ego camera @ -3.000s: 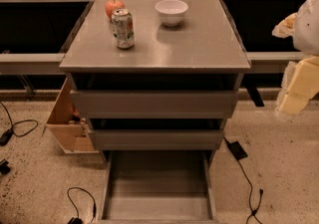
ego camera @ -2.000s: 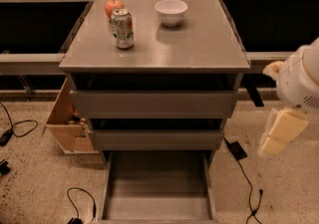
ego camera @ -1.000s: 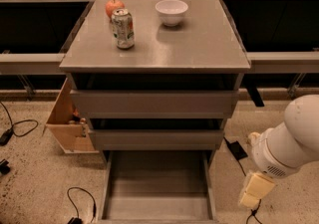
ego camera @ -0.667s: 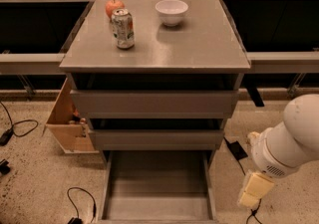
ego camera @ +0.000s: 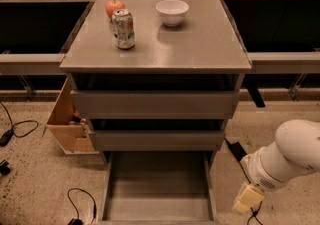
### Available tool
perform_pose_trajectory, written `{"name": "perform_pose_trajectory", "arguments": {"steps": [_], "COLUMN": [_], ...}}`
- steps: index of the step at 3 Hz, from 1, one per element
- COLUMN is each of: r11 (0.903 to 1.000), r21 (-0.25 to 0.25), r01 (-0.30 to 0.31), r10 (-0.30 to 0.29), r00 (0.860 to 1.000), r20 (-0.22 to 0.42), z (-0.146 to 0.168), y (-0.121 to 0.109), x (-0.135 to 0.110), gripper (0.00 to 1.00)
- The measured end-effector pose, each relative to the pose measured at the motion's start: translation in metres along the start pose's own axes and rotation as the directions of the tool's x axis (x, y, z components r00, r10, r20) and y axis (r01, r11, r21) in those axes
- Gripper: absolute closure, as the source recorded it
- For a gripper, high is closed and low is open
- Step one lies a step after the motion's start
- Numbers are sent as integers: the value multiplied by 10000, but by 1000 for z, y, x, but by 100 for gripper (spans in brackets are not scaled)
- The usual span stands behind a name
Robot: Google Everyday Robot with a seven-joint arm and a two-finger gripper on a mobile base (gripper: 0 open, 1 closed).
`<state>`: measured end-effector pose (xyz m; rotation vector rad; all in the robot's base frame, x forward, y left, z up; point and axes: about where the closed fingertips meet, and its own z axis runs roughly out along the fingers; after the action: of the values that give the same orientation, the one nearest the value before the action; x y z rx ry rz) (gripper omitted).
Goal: Close bottom drawer
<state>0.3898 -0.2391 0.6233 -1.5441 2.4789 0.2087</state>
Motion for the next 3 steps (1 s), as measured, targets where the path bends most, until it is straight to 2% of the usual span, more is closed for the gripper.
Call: {"name": "perform_pose_trajectory", "arguments": {"steps": [1,2,3], "r11": [9923,9812,9422], "r21": [-1000,-1562,-2341], "r01": [-737,-1130,-2396], "r10": [760,1177,2448], "r00": [9969,9928,9696], "r20": [196,211,-71], "z": [97,151,230], "y": [20,37,96], "x": [39,62,120], "gripper": [50,73,100]}}
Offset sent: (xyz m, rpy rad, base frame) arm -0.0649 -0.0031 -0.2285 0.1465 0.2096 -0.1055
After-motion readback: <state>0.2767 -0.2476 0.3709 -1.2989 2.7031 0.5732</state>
